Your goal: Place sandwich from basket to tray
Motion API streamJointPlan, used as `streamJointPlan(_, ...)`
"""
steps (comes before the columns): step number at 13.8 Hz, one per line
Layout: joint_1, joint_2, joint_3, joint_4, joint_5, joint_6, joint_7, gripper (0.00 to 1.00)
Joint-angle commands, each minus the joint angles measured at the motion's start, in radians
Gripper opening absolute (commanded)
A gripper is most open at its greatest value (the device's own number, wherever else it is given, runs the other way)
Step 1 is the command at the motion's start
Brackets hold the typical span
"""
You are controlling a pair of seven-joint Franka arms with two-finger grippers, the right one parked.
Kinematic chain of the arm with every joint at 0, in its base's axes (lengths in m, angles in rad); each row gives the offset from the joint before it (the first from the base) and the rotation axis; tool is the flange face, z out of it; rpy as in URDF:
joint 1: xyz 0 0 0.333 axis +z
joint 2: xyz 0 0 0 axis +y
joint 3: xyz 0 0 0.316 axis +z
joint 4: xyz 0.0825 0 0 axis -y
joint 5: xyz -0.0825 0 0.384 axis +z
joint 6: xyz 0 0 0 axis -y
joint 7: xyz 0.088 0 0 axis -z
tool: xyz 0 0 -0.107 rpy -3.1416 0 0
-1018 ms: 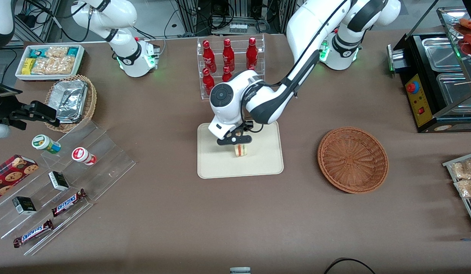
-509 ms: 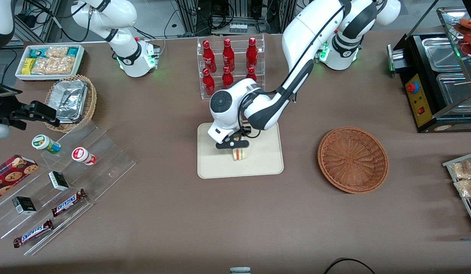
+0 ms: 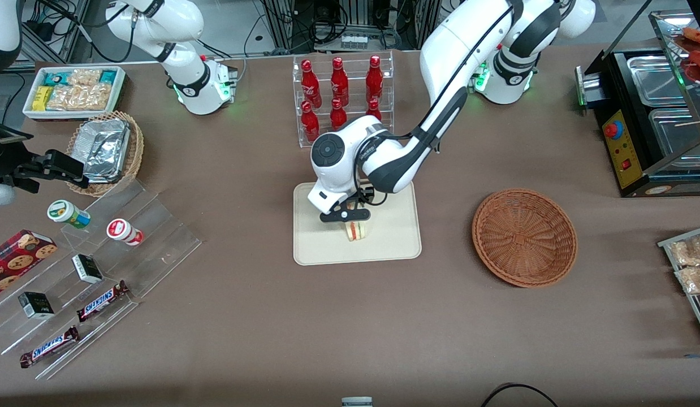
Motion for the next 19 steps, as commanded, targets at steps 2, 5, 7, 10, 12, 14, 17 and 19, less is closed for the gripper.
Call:
streamJointPlan(2,0.029,-0.151,0.012,0.019,0.009,-0.193,-0.023,1.00)
streamJointPlan(5,0.133,-0.269,0.011,0.016,0.005,-0.391,-0.005,1.00)
streamJointPlan(7,0.227,-0.346,0.006,0.011,-0.014,-0.477,0.054,1.00)
streamJointPlan(10,0.348,-0.460,0.009,0.011,-0.020,-0.597,0.258,1.00)
streamJointPlan(12,0.423,-0.521,0.011,0.010,-0.020,-0.671,0.384,1.00)
streamJointPlan(14,0.521,-0.582,0.011,0.008,-0.044,-0.715,0.540,1.00)
streamJointPlan(17,0.676,-0.668,0.014,-0.018,-0.129,-0.740,0.819,1.00)
streamJointPlan(19,0.689,-0.708,0.068,-0.055,-0.133,-0.755,0.959,1.00)
